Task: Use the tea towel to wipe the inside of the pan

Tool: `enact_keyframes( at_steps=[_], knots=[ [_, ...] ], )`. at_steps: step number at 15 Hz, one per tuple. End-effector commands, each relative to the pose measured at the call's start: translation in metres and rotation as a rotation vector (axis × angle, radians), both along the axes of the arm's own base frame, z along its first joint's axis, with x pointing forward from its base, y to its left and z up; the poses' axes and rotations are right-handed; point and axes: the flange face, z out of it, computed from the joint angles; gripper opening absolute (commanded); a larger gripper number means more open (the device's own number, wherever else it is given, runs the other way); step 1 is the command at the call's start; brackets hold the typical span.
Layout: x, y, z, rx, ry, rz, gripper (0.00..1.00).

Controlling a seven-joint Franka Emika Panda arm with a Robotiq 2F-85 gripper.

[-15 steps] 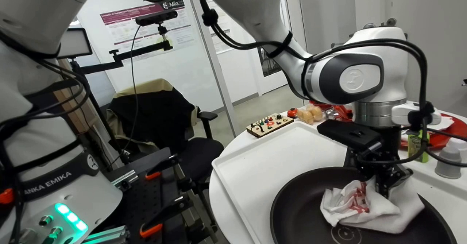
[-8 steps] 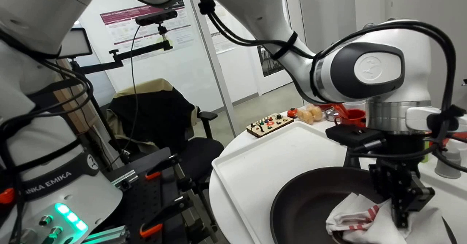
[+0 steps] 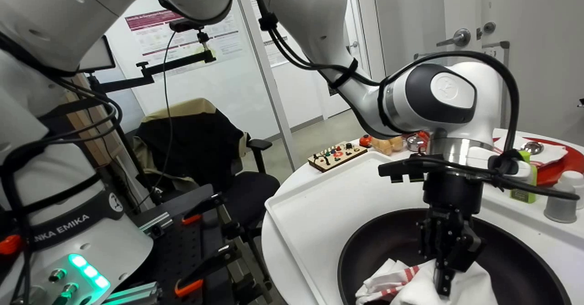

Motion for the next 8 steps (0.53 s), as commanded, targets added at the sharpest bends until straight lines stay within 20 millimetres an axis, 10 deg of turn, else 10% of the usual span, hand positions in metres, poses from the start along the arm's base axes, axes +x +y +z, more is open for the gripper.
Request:
enact_keyframes(
  at_steps=[1,8],
  knots=[
    [0.004,0.031,-0.009,0.014,0.126,0.145,0.07],
    [0.028,0.113,-0.021,0.153,0.104,0.495,0.07]
  ],
)
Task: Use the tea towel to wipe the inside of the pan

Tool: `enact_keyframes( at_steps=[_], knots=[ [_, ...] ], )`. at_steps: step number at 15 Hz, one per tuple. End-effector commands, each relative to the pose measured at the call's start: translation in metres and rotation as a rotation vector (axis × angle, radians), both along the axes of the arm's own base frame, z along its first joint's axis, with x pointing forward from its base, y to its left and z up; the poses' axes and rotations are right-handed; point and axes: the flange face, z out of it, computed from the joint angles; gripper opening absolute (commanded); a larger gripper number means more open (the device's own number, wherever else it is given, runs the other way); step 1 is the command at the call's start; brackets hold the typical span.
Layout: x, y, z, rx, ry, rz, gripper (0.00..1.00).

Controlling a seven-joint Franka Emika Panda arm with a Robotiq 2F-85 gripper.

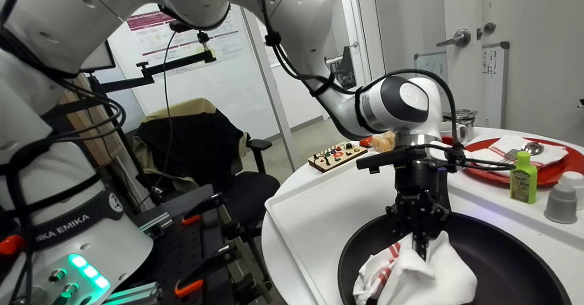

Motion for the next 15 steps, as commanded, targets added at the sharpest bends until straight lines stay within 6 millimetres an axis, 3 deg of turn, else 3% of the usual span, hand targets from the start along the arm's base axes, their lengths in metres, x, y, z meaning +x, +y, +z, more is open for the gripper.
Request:
enact_keyframes(
  at_steps=[1,4,8,12,15],
  knots=[
    [0.01,0.026,0.0,0.085,-0.007,0.181,0.07],
    [0.018,0.033,0.0,0.149,-0.038,0.267,0.07],
    [0.03,0.022,0.004,0.169,-0.139,0.293,0.07],
    [0.046,-0.02,0.019,0.084,-0.292,0.23,0.07],
    [0.046,-0.056,0.028,0.035,-0.34,0.153,0.07]
  ],
)
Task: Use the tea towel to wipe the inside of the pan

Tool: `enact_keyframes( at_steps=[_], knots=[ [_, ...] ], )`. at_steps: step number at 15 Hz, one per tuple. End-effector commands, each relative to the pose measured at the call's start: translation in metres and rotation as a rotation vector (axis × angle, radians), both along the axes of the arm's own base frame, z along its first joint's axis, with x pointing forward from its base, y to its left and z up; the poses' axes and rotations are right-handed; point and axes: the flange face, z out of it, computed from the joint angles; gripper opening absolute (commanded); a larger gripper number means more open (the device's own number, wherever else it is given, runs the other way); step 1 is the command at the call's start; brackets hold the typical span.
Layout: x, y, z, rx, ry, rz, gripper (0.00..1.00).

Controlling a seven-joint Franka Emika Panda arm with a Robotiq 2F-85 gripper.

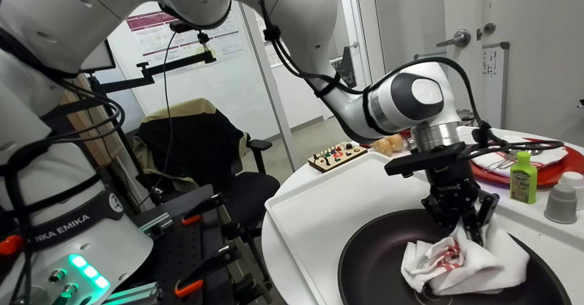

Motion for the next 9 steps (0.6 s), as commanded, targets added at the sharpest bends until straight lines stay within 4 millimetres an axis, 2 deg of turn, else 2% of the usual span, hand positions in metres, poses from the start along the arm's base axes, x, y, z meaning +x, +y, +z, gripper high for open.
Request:
enact_keyframes(
  at_steps=[1,5,9],
  knots=[
    [0.001,-0.038,0.012,-0.032,-0.06,-0.097,0.07],
    [-0.011,-0.079,0.01,-0.066,-0.031,-0.216,0.07],
    [-0.03,-0.106,0.004,-0.087,0.077,-0.294,0.07]
  ],
)
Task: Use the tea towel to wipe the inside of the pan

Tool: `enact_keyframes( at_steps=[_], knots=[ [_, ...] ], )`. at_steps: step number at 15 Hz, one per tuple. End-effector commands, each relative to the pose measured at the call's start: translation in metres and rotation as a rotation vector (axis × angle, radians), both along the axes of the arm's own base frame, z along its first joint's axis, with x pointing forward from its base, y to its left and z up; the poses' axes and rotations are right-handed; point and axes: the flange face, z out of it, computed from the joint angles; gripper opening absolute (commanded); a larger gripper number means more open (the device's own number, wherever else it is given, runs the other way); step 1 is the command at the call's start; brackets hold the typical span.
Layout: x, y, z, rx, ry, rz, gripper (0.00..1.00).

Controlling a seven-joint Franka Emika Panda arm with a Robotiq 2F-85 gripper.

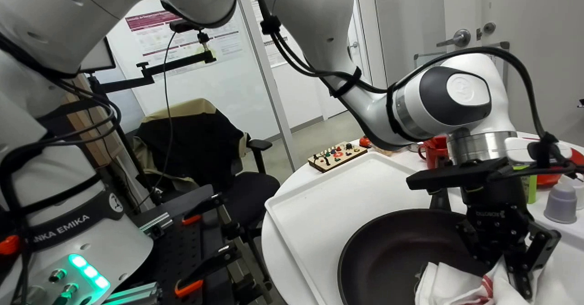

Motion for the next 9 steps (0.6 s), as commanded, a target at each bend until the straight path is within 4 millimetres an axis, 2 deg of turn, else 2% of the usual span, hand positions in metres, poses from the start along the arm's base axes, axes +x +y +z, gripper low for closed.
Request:
enact_keyframes(
  at_steps=[1,3,5,9],
  knots=[
    [-0.007,-0.018,-0.005,-0.012,0.083,-0.071,0.07],
    [-0.011,-0.019,-0.005,0.006,0.098,-0.044,0.07],
    [-0.005,-0.013,-0.002,0.091,-0.013,0.049,0.07],
    [0.002,-0.008,-0.016,0.227,-0.126,0.117,0.07]
  ],
)
